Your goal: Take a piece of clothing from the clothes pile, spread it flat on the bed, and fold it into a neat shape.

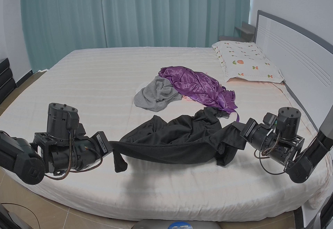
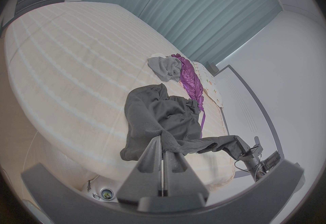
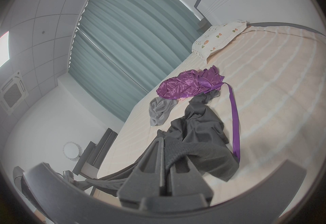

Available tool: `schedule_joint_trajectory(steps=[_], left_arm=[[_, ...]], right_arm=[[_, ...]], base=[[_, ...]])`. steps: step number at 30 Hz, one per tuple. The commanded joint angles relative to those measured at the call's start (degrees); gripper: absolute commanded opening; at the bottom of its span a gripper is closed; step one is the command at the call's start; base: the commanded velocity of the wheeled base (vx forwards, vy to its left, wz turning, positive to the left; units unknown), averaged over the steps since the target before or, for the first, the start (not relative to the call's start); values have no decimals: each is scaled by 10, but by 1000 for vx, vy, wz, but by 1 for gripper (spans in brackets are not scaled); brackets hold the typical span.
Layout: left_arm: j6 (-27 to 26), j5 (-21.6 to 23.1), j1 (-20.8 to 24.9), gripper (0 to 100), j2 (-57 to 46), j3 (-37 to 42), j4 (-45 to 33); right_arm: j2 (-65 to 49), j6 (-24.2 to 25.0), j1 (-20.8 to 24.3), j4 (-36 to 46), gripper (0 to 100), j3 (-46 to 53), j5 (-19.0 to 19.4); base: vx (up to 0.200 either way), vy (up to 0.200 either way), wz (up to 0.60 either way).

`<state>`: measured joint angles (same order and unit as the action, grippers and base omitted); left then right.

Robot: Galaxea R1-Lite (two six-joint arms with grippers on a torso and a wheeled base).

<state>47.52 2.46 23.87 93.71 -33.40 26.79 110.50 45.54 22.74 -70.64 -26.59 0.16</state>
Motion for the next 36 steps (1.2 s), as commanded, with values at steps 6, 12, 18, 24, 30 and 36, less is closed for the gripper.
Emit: schedule_joint_trajectory(steps=[6, 12, 18, 24, 30, 36], left_arm=[[0, 0, -1, 0, 0, -1, 0], [1, 0, -1, 0, 0, -1, 0], [2, 3, -1, 0, 2, -4, 1], [30, 0, -1, 0, 5, -17, 1], [34, 3, -1, 0, 2, -16, 0], [35, 1, -7, 0, -5, -17, 0]], right_arm=[[-23, 0, 0, 1, 0, 4, 0], [-23, 0, 0, 1, 0, 5, 0], [-22, 0, 0, 1, 0, 5, 0], [-20, 0, -1, 0, 0, 5, 1], [-21, 1, -1, 0, 0, 5, 1], [-22, 1, -1, -4, 0, 5, 1]], base=[[0, 0, 0], [-200, 0, 0], [0, 0, 0], [0, 0, 0], [0, 0, 0], [0, 200, 0]])
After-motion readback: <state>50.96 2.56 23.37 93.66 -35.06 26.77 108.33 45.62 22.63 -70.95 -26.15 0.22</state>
